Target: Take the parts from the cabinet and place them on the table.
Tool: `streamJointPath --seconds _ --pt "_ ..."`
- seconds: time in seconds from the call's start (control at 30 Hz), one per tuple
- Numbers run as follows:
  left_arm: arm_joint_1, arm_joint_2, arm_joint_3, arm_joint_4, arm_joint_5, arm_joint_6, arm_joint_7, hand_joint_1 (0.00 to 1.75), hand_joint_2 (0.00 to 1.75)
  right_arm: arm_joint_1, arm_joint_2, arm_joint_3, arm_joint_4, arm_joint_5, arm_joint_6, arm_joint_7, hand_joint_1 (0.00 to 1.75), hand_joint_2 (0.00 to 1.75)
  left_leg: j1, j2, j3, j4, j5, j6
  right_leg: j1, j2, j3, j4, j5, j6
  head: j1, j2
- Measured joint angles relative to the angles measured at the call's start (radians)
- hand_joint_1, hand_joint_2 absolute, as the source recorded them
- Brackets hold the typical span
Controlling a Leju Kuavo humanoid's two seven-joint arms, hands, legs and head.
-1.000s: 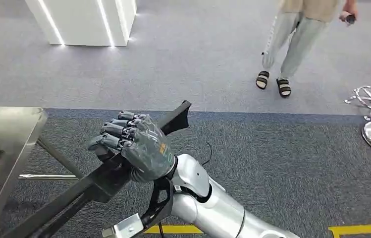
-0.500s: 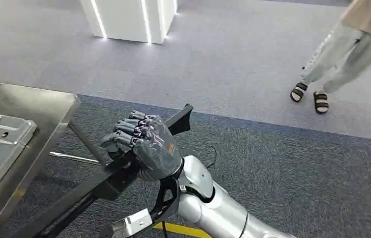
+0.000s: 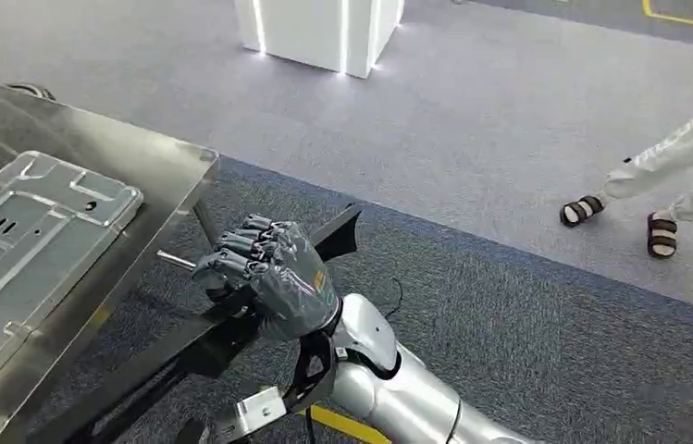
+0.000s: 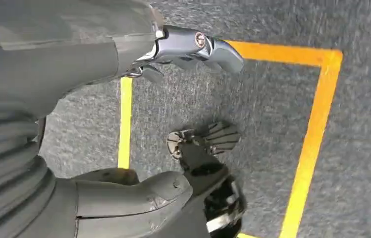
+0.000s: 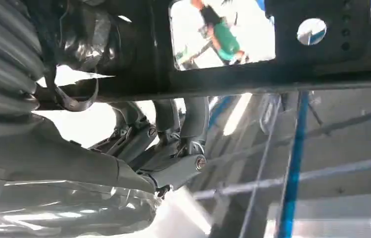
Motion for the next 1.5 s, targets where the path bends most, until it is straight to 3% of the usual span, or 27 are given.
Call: streamJointPath --seconds 0.07,0.1,0.17,0.2,0.23,0.27,0.37,0.4,0.43,0.47,0.53,0.6,0.63,0.7,0.73,0.8,0.9,0.97,1.03,1.07,1.13,1.2,1.23,1.27,1.4,1.43,1.5 --pt "0.003 0.0 0.002 0.0 0.0 0.005 0.009 0.0 1.75 0.004 0.0 0.001 0.019 -0.008 -0.001 -0.008 1.75 1.75 -0.004 -0.027 0.0 0.001 0.0 0.001 0.001 0.006 -0.057 0.097 -0.017 -0.003 0.0 0.0" --pt "0.007 0.0 0.005 0.0 -0.001 0.006 0.012 0.0 1.75 0.006 0.002 0.002 0.026 -0.011 -0.001 -0.011 1.75 1.75 -0.006 -0.043 0.001 0.002 0.0 0.001 0.002 0.007 -0.053 0.075 0.013 -0.007 0.0 0.0" --pt "0.014 0.0 0.008 0.0 0.0 0.004 0.014 0.0 1.75 0.006 0.01 0.002 0.038 -0.014 -0.002 -0.012 1.75 1.75 -0.007 -0.075 0.002 0.004 0.0 0.001 0.005 0.024 0.013 -0.083 0.113 -0.023 0.0 0.0" --pt "0.017 0.0 0.008 0.0 0.002 0.002 0.014 0.0 1.75 0.005 0.013 0.002 0.041 -0.014 -0.003 -0.012 1.75 1.75 -0.005 -0.086 0.002 0.005 0.0 0.0 0.007 0.06 0.051 -0.169 0.154 -0.03 0.0 0.0" --pt "0.019 -0.003 0.009 0.0 0.003 -0.002 0.015 0.0 1.75 0.005 0.014 0.002 0.045 -0.014 -0.003 -0.013 1.75 1.75 -0.008 -0.095 -0.001 0.007 0.0 -0.003 0.006 0.103 0.067 -0.208 0.148 -0.036 0.0 0.0" --pt "0.02 -0.003 0.01 0.0 0.008 -0.004 0.016 0.0 1.75 0.004 0.014 0.002 0.049 -0.015 -0.003 -0.013 1.75 1.75 -0.006 -0.109 -0.006 0.009 0.002 -0.01 0.005 0.091 0.069 -0.219 0.152 -0.031 0.0 0.0" --pt "0.036 -0.003 0.019 0.0 0.022 -0.012 0.011 0.0 1.75 -0.005 0.024 0.002 0.062 -0.014 0.007 -0.011 1.75 1.75 -0.001 -0.14 -0.012 0.0 0.009 -0.031 0.01 0.064 0.074 -0.228 0.156 -0.035 0.0 0.0" --pt "0.038 -0.003 0.023 0.0 0.026 -0.014 0.01 0.0 1.75 -0.01 0.03 0.002 0.066 -0.014 0.01 -0.011 1.75 1.75 -0.001 -0.11 -0.016 0.01 0.001 -0.03 -0.002 0.047 0.082 -0.242 0.163 -0.038 -0.001 0.0" --pt "0.039 -0.003 0.027 0.0 0.03 -0.016 0.007 0.0 1.75 -0.016 0.034 0.002 0.071 -0.014 0.017 -0.011 1.75 1.75 -0.007 -0.047 -0.027 0.039 -0.022 -0.034 0.001 0.037 0.088 -0.248 0.164 -0.04 -0.001 0.0" --pt "0.034 -0.003 0.03 0.0 0.033 -0.016 0.004 0.0 1.75 -0.022 0.034 0.003 0.072 -0.014 0.019 -0.011 1.75 1.75 -0.006 -0.013 -0.058 0.104 -0.062 -0.04 0.003 0.019 0.089 -0.248 0.163 -0.047 -0.002 0.0" --pt "0.029 -0.005 0.035 0.0 0.034 -0.016 0.002 0.0 1.75 -0.021 0.034 0.003 0.085 -0.014 0.025 -0.01 1.75 1.75 -0.001 0.008 -0.135 0.26 -0.128 -0.049 0.005 -0.015 0.089 -0.248 0.16 -0.048 -0.002 0.0" --pt "0.034 -0.006 0.037 0.0 0.036 -0.012 0.003 0.0 1.75 -0.021 0.034 0.004 0.093 -0.016 0.03 -0.01 1.75 1.75 0.006 0.014 -0.159 0.311 -0.13 -0.058 0.004 -0.043 0.088 -0.246 0.157 -0.046 -0.002 0.0" --pt "0.036 -0.006 0.04 0.0 0.038 -0.01 0.003 0.0 1.75 -0.022 0.034 0.004 0.095 -0.016 0.031 -0.01 1.75 1.75 0.01 0.018 -0.134 0.265 -0.1 -0.062 0.003 -0.056 0.088 -0.244 0.154 -0.042 -0.002 0.0" --pt "0.036 -0.006 0.043 0.0 0.043 -0.01 0.005 0.0 1.75 -0.022 0.037 0.004 0.098 -0.016 0.031 -0.01 1.75 1.75 0.016 0.042 -0.034 0.085 -0.017 -0.068 -0.002 -0.078 0.09 -0.233 0.144 -0.031 -0.002 0.0" --pt "0.034 -0.007 0.044 0.0 0.043 -0.01 0.005 0.0 1.75 -0.023 0.04 0.004 0.098 -0.016 0.032 -0.01 1.75 1.75 0.013 0.086 -0.004 0.019 -0.021 -0.069 0.001 -0.086 0.089 -0.224 0.137 -0.022 -0.002 0.0" --pt "0.032 -0.008 0.05 0.0 0.045 -0.007 0.008 0.0 1.75 -0.027 0.042 0.006 0.1 -0.019 0.032 -0.011 1.75 1.75 0.006 0.064 -0.004 0.028 -0.021 -0.041 0.01 -0.096 0.088 -0.217 0.13 -0.012 0.001 0.0" --pt "0.035 -0.008 0.06 0.0 0.05 -0.006 0.008 0.0 1.75 -0.029 0.044 0.007 0.101 -0.022 0.032 -0.011 1.75 1.75 0.008 0.037 -0.003 0.025 -0.021 -0.02 0.004 -0.113 0.094 -0.217 0.121 0.001 0.002 0.0" --pt "0.035 -0.008 0.06 0.0 0.05 -0.006 0.008 0.0 1.75 -0.031 0.045 0.008 0.101 -0.023 0.031 -0.011 1.75 1.75 0.008 0.022 -0.003 0.024 -0.019 -0.009 -0.007 -0.023 0.068 -0.143 0.067 0.007 0.002 0.0" --pt "0.031 -0.008 0.061 0.0 0.05 -0.006 0.008 0.0 1.75 -0.028 0.042 0.008 0.104 -0.026 0.031 -0.01 1.75 1.75 0.004 -0.002 -0.004 0.024 -0.018 -0.004 -0.004 0.003 -0.014 0.024 -0.01 0.008 0.002 0.0" --pt "0.032 -0.008 0.062 0.0 0.05 -0.006 0.008 0.0 1.75 -0.025 0.039 0.008 0.106 -0.026 0.031 -0.011 1.75 1.75 0.001 -0.015 -0.004 0.025 -0.018 -0.004 -0.004 0.005 -0.051 0.09 -0.027 0.006 0.002 0.0" --pt "0.035 -0.007 0.064 0.0 0.05 -0.006 0.008 0.0 1.75 -0.022 0.039 0.008 0.107 -0.028 0.031 -0.011 1.75 1.75 -0.005 -0.042 -0.002 0.025 -0.018 -0.002 0.0 0.007 -0.062 0.079 0.017 -0.006 0.002 0.0" --pt "0.035 -0.007 0.065 0.0 0.049 -0.004 0.008 0.0 1.75 -0.022 0.039 0.008 0.107 -0.029 0.028 -0.011 1.75 1.75 -0.008 -0.069 0.001 0.025 -0.018 -0.002 0.009 0.025 0.005 -0.083 0.119 -0.027 0.002 0.0" --pt "0.036 -0.007 0.065 0.0 0.049 -0.004 0.008 0.0 1.75 -0.022 0.039 0.008 0.107 -0.029 0.026 -0.011 1.75 1.75 -0.005 -0.079 0.001 0.025 -0.018 -0.002 0.015 0.063 0.045 -0.178 0.161 -0.04 0.002 0.0" --pt "0.037 -0.013 0.066 0.001 0.046 -0.002 0.009 0.0 1.75 -0.021 0.038 0.008 0.107 -0.029 0.024 -0.011 1.75 1.75 -0.005 -0.086 -0.002 0.024 -0.016 -0.006 0.013 0.095 0.056 -0.2 0.148 -0.047 0.0 0.0" --pt "0.042 -0.011 0.067 0.001 0.044 0.006 0.009 0.0 1.75 -0.022 0.037 0.008 0.106 -0.027 0.015 -0.011 1.75 1.75 0.004 -0.123 -0.003 0.008 -0.009 -0.031 0.022 0.061 0.066 -0.225 0.159 -0.053 0.003 0.0" --pt "0.042 -0.007 0.068 0.001 0.044 0.007 0.009 0.0 1.75 -0.022 0.039 0.007 0.106 -0.025 0.012 -0.011 1.75 1.75 0.003 -0.108 -0.003 0.016 -0.014 -0.032 0.003 0.04 0.081 -0.252 0.172 -0.048 0.002 0.0" --pt "0.039 -0.005 0.068 0.001 0.044 0.008 0.009 0.0 1.75 -0.023 0.036 0.002 0.105 -0.019 0.005 -0.01 1.75 1.75 -0.008 -0.019 -0.043 0.101 -0.073 -0.039 0.008 0.018 0.094 -0.269 0.177 -0.054 0.001 0.0"
